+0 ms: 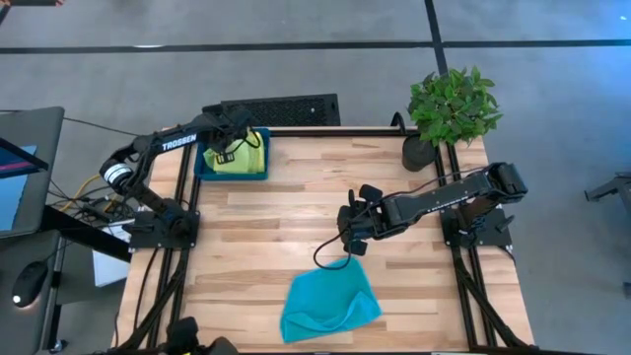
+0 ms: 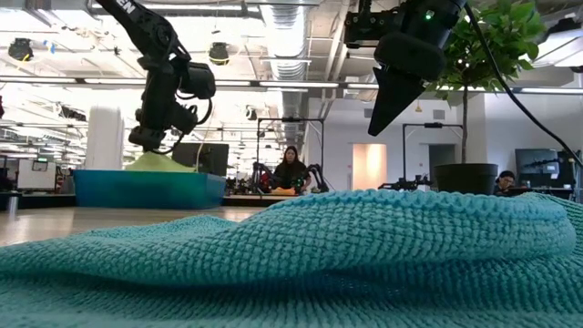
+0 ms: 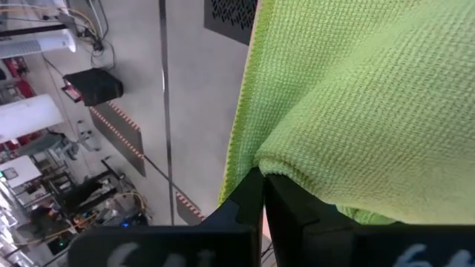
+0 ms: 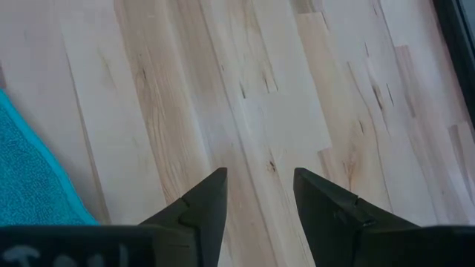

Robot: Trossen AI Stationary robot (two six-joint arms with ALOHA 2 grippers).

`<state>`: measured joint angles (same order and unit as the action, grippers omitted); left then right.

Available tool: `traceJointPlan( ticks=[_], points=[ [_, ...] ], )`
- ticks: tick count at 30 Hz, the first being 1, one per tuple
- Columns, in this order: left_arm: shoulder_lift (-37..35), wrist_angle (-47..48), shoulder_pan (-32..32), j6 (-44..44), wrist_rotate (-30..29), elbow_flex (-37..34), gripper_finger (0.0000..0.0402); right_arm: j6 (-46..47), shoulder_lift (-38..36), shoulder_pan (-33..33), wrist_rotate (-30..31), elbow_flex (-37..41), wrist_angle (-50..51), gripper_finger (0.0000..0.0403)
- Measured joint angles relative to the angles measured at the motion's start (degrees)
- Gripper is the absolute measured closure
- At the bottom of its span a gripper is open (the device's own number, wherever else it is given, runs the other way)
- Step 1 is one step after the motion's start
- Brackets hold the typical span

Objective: Fold microfiber towels
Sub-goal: Put the light green towel into the blue bin, then fold the blue towel

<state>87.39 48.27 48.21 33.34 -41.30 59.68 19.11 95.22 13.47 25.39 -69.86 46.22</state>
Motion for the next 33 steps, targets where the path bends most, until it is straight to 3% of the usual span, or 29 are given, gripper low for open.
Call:
traceJointPlan(
  ticks=[3,10,17,20,26,30,33],
  points=[
    [0.00,0.00,0.00,0.00,0.50,0.00,0.0401,0.00,0.00,0.00,0.00,0.00,0.00,0.0223],
    [0.00,-0.32,-0.02,1.38,7.77,0.00,0.0379,0.00,0.00,0.00,0.00,0.02,0.00,0.0223],
    [0.00,-0.42,-0.04,0.01,3.47,0.00,0.0310,-0.03,0.00,0.00,0.00,0.02,0.00,0.0223],
    [0.00,0.18,-0.04,-5.27,1.55,0.70,0.0289,-1.18,0.00,0.00,0.00,0.02,0.00,0.0223],
    [-2.88,3.07,-0.52,-7.08,5.46,4.61,0.0276,-2.52,0.00,0.00,0.00,0.02,0.00,0.0223],
    [-6.46,3.43,-1.15,-6.27,2.93,5.18,0.0276,-2.53,0.00,0.03,0.00,0.02,0.02,0.0223],
    [-10.55,5.39,-2.81,-10.32,9.41,5.26,0.0276,-2.69,0.00,0.48,0.00,0.00,0.18,0.0223]
  ],
)
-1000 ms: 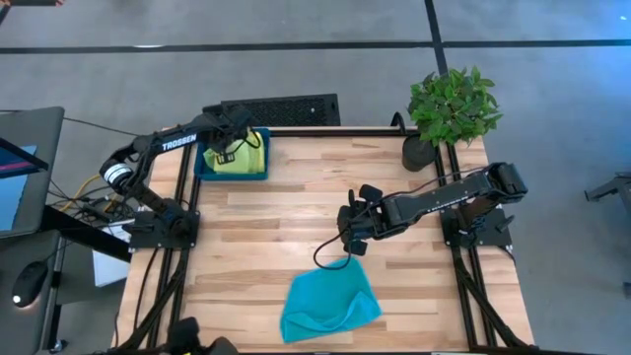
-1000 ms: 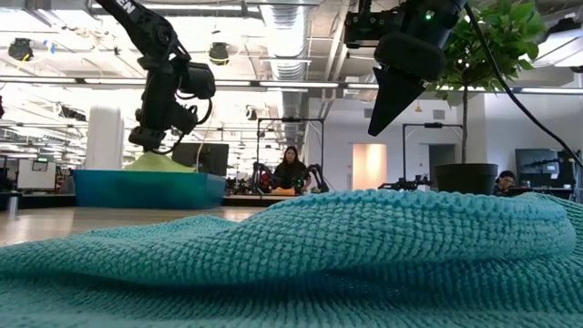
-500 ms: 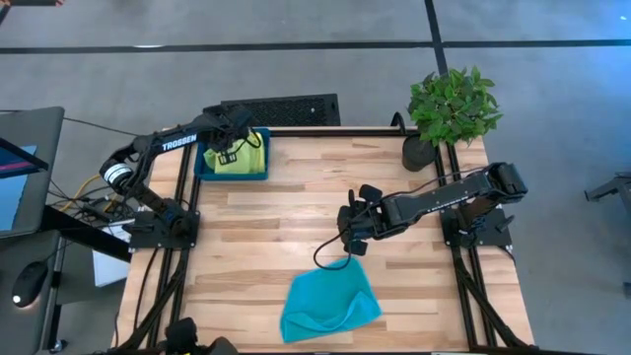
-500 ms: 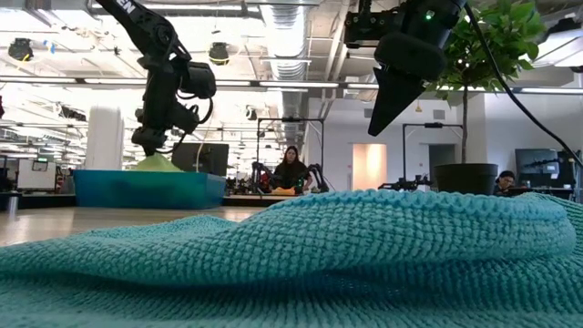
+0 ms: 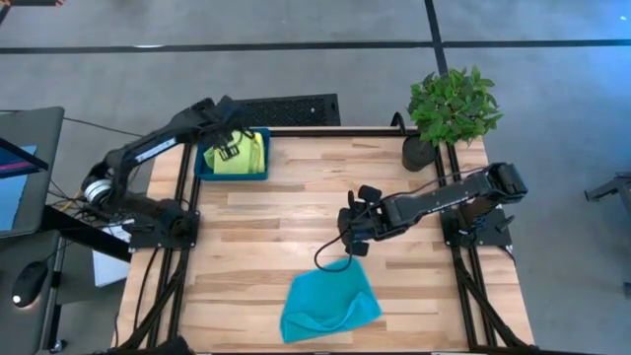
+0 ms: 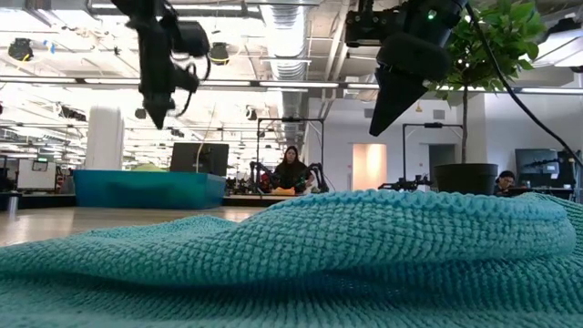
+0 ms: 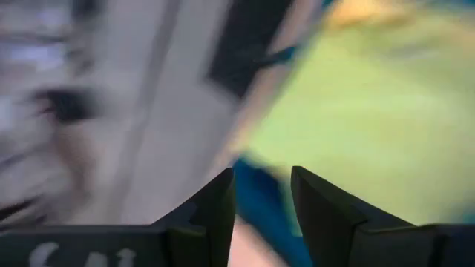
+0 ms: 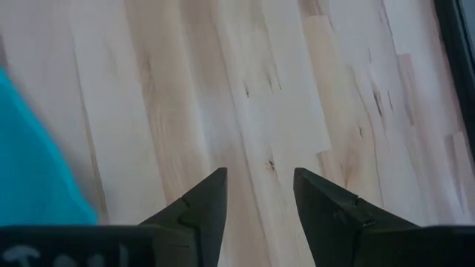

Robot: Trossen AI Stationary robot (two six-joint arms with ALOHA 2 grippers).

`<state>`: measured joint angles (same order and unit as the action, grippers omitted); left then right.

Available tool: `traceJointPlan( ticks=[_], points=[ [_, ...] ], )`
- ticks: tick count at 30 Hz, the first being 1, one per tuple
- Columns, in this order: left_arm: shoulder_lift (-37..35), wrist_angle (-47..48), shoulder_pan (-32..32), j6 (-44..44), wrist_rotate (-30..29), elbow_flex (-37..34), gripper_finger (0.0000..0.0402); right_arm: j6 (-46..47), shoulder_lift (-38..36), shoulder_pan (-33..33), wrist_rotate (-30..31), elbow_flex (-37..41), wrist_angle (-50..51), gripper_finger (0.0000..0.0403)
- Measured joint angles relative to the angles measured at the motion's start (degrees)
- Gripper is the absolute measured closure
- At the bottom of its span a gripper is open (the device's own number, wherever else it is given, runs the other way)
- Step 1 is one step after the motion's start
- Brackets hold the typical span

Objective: Fold microfiber towels
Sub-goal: Fold the blue towel

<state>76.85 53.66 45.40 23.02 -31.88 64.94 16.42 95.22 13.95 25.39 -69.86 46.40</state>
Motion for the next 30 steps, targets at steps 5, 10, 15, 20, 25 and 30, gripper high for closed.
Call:
traceJointPlan(
  ticks=[5,10,15,20,25,30],
  points=[
    [-7.67,4.51,-6.45,-6.50,23.72,-1.20,0.0276,-2.56,-1.66,3.22,0.01,-0.16,2.54,0.0223],
    [-14.37,-0.30,-19.51,-12.52,33.19,-6.75,0.0276,-7.97,-2.76,8.25,-5.73,-0.18,1.32,0.0223],
    [-18.04,-7.50,-35.04,-21.94,32.62,-13.36,0.0276,-9.25,-2.60,12.59,-15.97,-0.03,0.07,0.0223],
    [-18.12,-20.29,-49.56,-30.91,32.54,-19.06,0.0277,-9.43,-2.58,15.40,-25.23,-0.03,-4.74,0.0223],
    [-14.81,-32.69,-61.21,-35.92,28.82,-23.68,0.0277,-9.38,-0.87,16.94,-25.84,0.03,-8.59,0.0227],
    [-9.39,-36.81,-67.25,-41.64,20.17,-24.67,0.0277,-6.41,0.79,15.46,-18.04,0.51,-9.62,0.0233]
  ],
)
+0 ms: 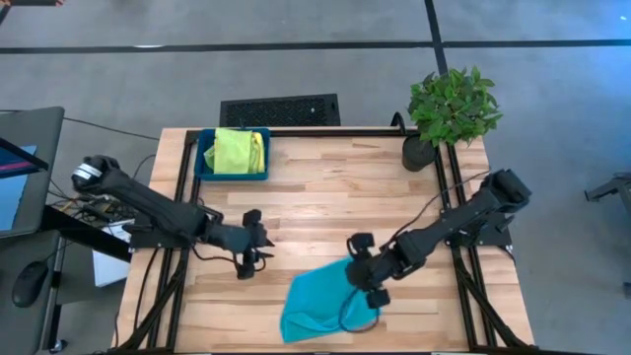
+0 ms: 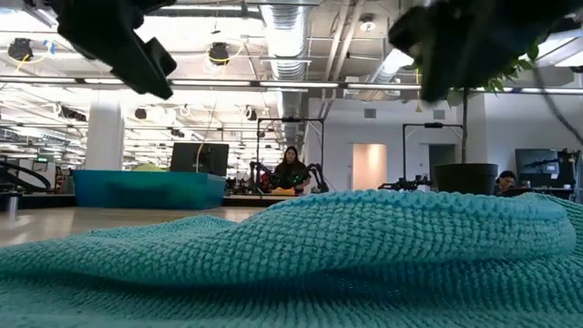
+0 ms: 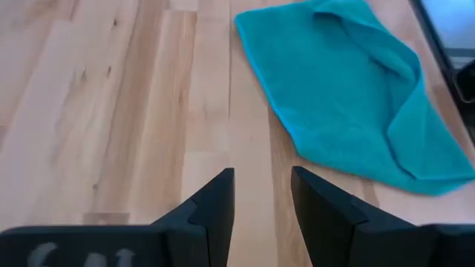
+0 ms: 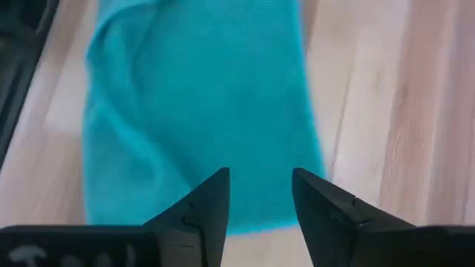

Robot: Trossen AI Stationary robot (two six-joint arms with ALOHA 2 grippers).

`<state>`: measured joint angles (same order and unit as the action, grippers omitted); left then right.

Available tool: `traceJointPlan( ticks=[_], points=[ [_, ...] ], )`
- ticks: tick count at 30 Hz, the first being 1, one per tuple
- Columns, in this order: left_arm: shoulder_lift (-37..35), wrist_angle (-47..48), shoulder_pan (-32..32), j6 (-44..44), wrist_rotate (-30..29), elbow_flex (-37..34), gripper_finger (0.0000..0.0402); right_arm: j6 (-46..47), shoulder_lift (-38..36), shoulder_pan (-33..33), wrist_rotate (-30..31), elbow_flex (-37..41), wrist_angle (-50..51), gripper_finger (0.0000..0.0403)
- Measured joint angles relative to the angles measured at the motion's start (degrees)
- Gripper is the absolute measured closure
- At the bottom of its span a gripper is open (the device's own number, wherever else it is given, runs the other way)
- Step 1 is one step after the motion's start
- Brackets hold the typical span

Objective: Fold microfiber towels
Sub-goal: Fold the blue towel

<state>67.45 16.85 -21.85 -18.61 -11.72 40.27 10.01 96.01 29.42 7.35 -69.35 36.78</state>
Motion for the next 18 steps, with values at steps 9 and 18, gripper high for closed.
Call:
traceJointPlan(
  ticks=[9,18],
  points=[
    [9.65,-3.67,-2.64,-6.72,-0.07,0.04,0.0277,5.52,0.79,-6.87,-0.94,5.62,-6.93,0.0236],
    [14.03,-6.97,-2.62,-7.48,0.82,0.01,0.0277,3.55,0.85,-11.04,-6.66,9.70,-8.57,0.0239]
  ],
)
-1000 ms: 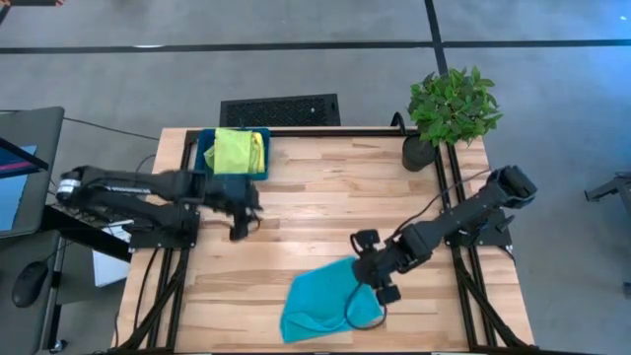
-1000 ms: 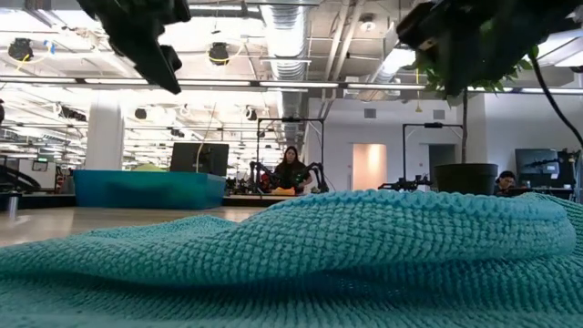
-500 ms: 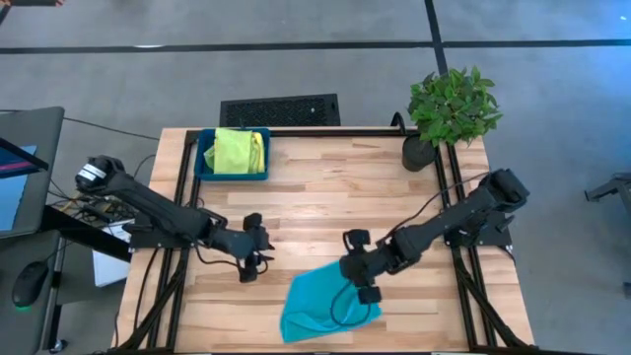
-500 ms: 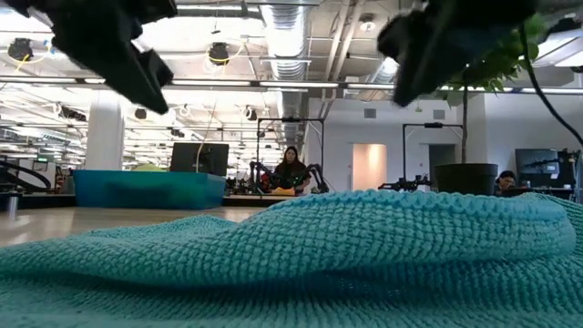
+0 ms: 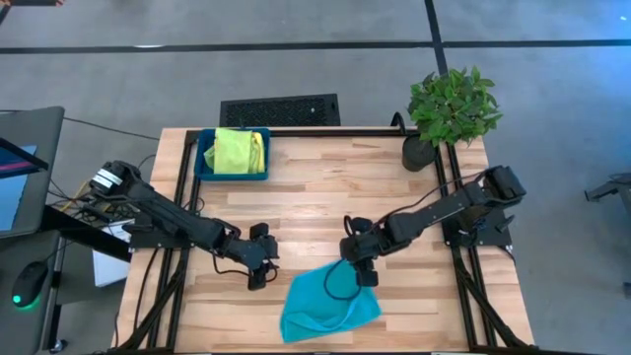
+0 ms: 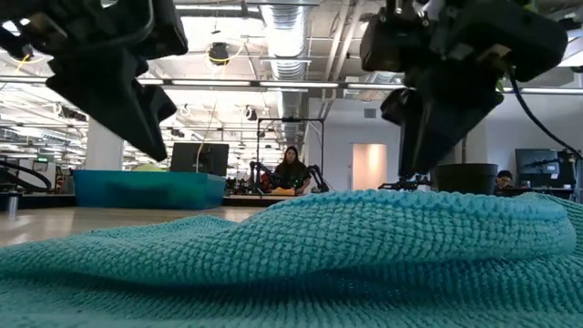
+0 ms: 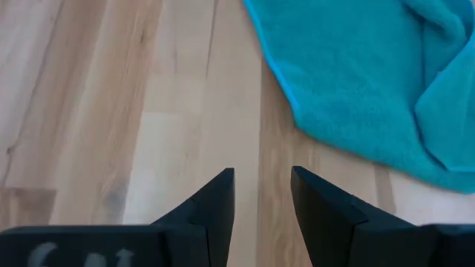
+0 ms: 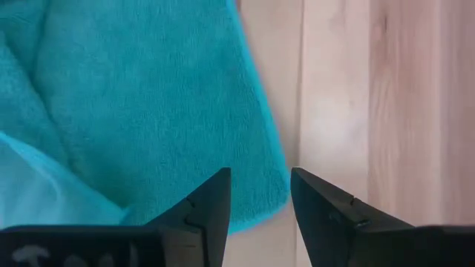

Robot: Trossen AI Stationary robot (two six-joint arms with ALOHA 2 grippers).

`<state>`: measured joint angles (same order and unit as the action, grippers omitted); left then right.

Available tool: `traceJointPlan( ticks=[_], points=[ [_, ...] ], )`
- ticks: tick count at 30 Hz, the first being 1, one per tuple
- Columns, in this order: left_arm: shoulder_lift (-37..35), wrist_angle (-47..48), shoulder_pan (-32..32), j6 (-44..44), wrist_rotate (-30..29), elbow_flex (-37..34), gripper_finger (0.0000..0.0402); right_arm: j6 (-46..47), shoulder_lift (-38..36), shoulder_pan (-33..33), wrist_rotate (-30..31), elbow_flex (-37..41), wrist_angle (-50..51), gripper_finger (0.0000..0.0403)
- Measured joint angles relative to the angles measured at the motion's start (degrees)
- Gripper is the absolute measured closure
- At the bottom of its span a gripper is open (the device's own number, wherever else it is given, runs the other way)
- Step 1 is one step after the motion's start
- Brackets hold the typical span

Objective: Fold microfiber towels
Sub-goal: Fold the blue towel

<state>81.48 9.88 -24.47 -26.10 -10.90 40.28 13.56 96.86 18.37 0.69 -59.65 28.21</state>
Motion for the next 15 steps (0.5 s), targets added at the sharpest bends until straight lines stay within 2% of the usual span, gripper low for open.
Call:
traceJointPlan(
  ticks=[15],
  points=[
    [2.13,-2.50,-0.66,-1.60,1.42,0.01,0.0277,-1.57,0.00,-3.92,-2.34,7.59,-10.38,0.0241]
  ],
)
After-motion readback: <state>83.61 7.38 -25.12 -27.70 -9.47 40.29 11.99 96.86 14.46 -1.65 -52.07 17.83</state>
